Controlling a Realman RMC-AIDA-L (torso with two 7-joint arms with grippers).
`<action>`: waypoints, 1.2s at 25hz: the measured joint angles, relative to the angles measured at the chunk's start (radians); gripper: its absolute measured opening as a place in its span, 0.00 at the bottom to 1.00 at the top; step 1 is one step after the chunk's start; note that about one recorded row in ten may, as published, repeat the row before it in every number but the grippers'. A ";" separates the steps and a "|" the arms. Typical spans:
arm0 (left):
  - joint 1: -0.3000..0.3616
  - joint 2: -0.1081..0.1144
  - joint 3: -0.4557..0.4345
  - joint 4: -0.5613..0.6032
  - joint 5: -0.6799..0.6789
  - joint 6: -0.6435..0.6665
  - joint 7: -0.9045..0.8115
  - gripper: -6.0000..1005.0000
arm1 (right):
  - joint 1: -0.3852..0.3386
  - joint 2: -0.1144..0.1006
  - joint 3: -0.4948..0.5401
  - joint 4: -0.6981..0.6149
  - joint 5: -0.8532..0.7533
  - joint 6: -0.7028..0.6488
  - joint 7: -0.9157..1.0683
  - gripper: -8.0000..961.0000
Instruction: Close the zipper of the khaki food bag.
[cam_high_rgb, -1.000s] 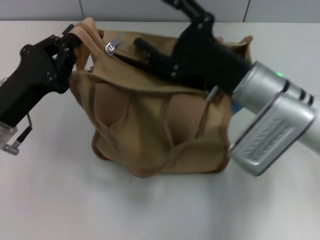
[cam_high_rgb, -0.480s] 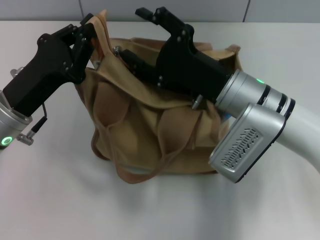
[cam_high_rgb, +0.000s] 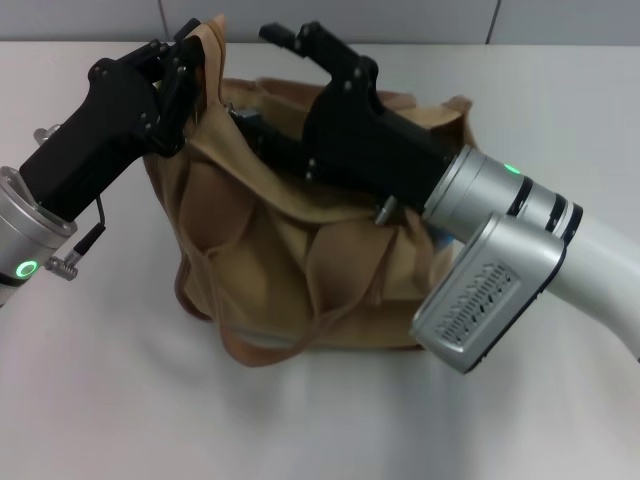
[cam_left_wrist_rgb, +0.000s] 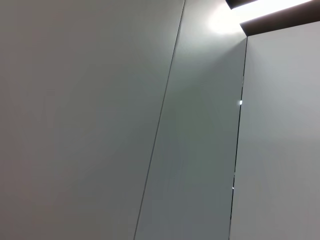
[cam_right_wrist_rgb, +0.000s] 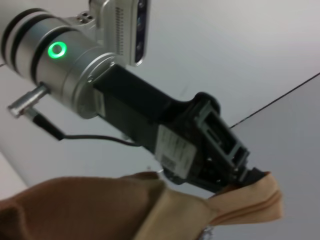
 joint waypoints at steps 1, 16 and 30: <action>0.000 0.000 0.000 0.000 0.000 -0.001 0.000 0.04 | -0.002 0.000 0.030 0.005 -0.006 0.000 0.000 0.77; 0.006 0.000 0.000 -0.001 -0.003 -0.007 0.000 0.04 | -0.035 0.000 0.052 0.006 -0.051 0.016 -0.043 0.74; 0.013 0.000 0.000 -0.014 -0.001 -0.010 0.000 0.04 | -0.044 0.000 0.052 0.008 -0.051 0.019 -0.047 0.28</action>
